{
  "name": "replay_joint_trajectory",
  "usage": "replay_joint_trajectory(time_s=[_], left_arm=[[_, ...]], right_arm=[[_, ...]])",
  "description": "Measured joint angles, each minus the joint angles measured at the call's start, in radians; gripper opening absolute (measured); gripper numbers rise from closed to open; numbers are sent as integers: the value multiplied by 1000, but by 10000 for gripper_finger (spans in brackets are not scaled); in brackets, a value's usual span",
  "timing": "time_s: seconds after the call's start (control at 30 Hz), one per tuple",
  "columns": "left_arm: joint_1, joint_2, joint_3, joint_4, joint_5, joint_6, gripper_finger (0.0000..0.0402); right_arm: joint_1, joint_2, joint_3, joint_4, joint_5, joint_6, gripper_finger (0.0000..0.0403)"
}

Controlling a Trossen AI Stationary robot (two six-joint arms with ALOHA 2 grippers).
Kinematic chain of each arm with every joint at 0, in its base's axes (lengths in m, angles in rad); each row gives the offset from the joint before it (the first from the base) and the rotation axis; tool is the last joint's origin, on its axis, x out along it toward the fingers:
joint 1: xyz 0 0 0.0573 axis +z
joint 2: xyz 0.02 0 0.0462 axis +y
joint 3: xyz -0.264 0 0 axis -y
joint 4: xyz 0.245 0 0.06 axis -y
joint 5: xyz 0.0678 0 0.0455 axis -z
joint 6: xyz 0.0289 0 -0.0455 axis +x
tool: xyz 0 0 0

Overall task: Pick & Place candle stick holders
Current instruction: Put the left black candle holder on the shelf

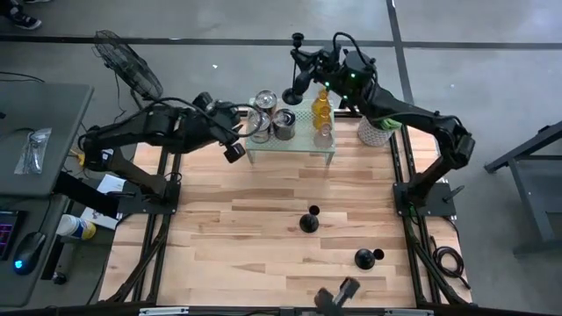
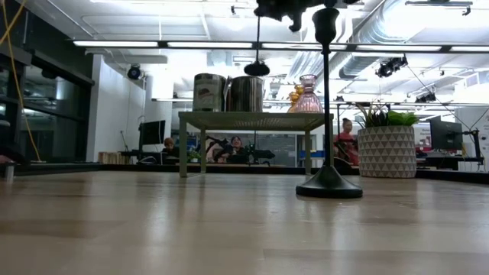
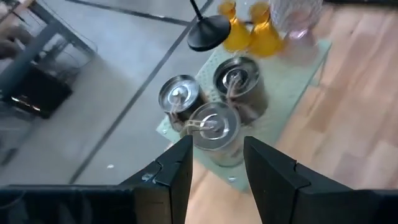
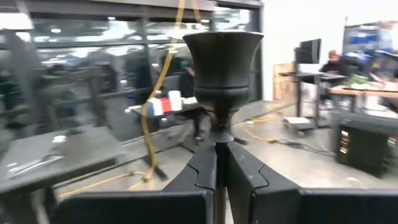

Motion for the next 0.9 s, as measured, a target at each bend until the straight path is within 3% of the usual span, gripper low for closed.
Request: replay_joint_trajectory(time_s=[0.17,0.37,0.53,0.67,0.9], left_arm=[[127,-6,-80,45,33,95,138],[322,-104,-263,246,363,207,138],[454,-241,-487,477,613,270,138],[537,-351,-680,677,827,278,138],[601,-473,-926,924,1044,212,138]], right_arm=[[-29,68,-2,-5,56,13,4],[-31,127,-1,3,151,22,4],[-31,139,-1,-1,232,17,4],[-40,156,-1,-3,238,20,4],[-38,203,-1,-5,267,60,4]])
